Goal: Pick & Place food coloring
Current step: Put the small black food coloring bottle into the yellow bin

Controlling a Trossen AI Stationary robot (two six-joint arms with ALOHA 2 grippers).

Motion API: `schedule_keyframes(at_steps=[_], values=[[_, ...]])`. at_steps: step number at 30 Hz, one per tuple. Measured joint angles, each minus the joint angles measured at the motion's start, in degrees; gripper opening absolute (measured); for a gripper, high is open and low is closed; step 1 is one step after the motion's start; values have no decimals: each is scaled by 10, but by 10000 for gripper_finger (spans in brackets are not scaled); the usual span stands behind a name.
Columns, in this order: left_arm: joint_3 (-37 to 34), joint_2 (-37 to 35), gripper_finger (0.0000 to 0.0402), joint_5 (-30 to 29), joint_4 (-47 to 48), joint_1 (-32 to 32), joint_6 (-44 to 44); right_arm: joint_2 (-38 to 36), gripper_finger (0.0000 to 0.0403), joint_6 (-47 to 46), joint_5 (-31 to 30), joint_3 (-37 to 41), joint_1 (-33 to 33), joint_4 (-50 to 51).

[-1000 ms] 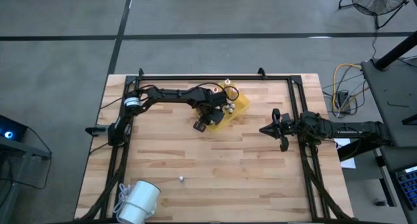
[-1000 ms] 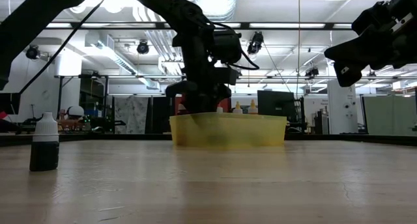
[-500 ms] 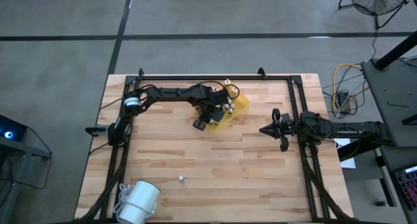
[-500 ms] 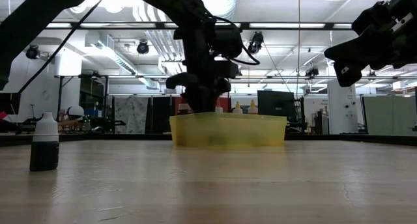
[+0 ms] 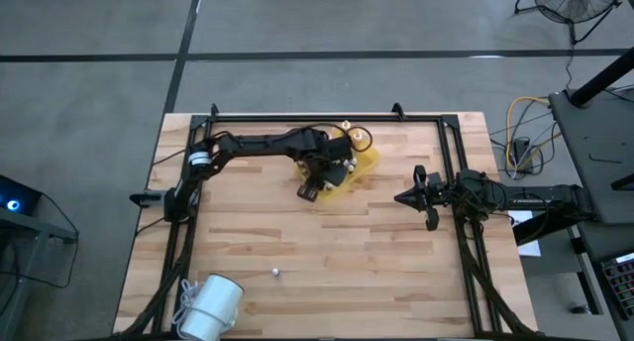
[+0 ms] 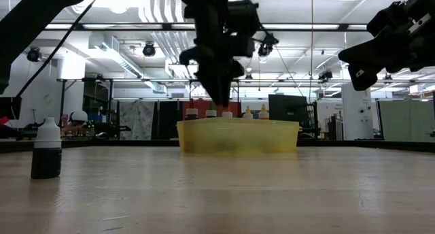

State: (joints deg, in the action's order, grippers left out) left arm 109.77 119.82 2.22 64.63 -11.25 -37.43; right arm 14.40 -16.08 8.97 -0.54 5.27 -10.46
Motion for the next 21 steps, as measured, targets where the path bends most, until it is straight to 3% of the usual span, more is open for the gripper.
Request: schedule_keyframes(at_steps=[21], values=[[22,-47,107,4,91,178,153,0,9,0,0,0,0,0]])
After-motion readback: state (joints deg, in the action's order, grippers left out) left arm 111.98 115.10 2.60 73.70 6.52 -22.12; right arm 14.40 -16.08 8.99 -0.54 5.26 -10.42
